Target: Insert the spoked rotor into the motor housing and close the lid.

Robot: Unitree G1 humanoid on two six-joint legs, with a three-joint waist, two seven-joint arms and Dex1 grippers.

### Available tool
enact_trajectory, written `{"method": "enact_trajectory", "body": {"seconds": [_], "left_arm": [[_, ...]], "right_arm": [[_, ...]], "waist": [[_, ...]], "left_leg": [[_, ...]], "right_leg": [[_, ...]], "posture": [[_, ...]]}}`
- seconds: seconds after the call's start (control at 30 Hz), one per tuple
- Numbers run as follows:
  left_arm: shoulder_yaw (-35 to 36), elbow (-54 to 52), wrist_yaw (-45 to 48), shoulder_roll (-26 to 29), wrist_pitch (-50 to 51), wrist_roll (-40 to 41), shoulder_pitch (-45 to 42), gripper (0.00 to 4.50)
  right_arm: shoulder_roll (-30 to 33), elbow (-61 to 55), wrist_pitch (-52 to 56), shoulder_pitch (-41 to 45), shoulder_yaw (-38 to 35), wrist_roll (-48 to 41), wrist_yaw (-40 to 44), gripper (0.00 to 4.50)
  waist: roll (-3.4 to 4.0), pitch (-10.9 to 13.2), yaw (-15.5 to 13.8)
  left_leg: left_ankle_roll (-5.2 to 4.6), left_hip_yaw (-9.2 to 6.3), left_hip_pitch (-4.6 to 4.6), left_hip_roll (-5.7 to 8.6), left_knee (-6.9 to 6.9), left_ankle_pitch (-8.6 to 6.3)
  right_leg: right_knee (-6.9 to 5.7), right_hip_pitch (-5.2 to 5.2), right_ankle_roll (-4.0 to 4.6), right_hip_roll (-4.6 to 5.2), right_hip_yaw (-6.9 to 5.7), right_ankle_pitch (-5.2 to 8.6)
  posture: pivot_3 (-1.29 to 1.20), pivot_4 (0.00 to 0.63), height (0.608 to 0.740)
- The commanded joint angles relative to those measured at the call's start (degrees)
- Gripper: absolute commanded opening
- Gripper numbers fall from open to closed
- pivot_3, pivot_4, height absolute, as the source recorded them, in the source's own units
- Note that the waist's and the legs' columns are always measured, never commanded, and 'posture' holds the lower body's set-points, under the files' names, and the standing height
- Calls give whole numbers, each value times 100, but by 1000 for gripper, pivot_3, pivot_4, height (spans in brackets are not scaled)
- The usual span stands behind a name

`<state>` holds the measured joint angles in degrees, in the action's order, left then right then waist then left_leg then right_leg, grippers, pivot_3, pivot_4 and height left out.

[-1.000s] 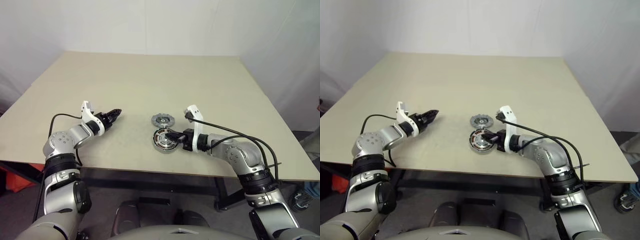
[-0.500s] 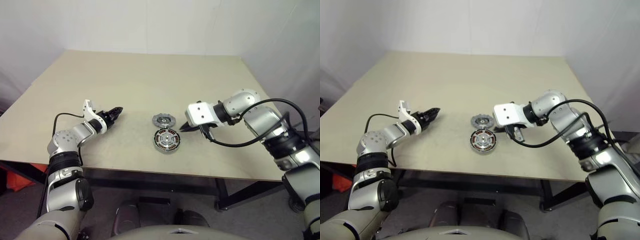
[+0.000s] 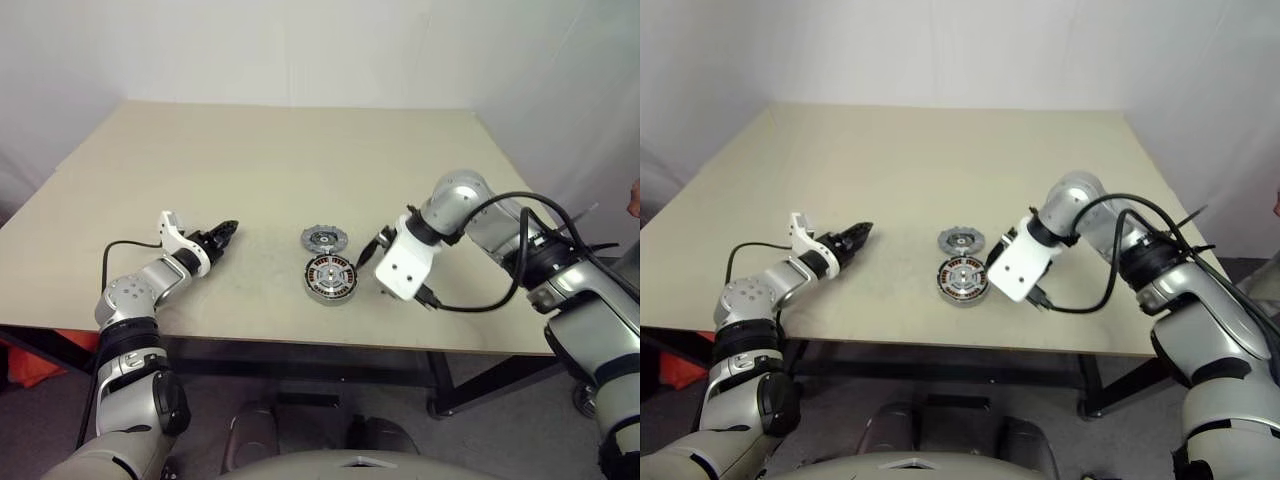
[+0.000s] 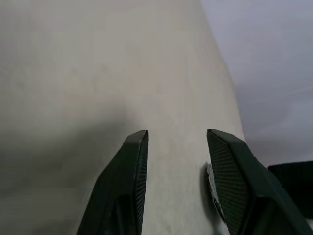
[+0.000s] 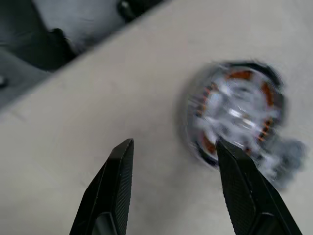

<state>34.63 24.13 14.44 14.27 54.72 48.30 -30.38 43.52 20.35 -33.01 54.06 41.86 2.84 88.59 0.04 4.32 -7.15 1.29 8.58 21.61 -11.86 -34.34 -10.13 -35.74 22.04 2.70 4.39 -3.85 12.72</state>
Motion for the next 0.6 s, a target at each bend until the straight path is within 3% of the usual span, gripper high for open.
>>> {"method": "enact_trajectory", "body": {"seconds": [0.03,0.27,0.6], "left_arm": [[87,-318,-48,-19,-56,176,90,2025],[90,-510,-180,-102,-34,253,212,2025],[118,-766,-337,-144,7,404,441,2025]], "right_arm": [[-106,-96,-168,-25,-51,66,357,2985],[-826,301,7,10,-98,445,-62,2985],[-1314,974,-50,74,-174,680,-147,2985]], "waist": [[1,0,18],[1,0,125],[0,0,163]], "left_leg": [[0,1,-3,0,0,0],[7,1,-12,-3,0,4],[-3,0,1,-1,0,-2]], "right_leg": [[-1,0,-1,0,1,-1],[-11,1,0,-9,0,-2],[-2,5,2,-3,1,-2]], "posture": [[0,0,740],[0,0,740],[0,0,740]]}}
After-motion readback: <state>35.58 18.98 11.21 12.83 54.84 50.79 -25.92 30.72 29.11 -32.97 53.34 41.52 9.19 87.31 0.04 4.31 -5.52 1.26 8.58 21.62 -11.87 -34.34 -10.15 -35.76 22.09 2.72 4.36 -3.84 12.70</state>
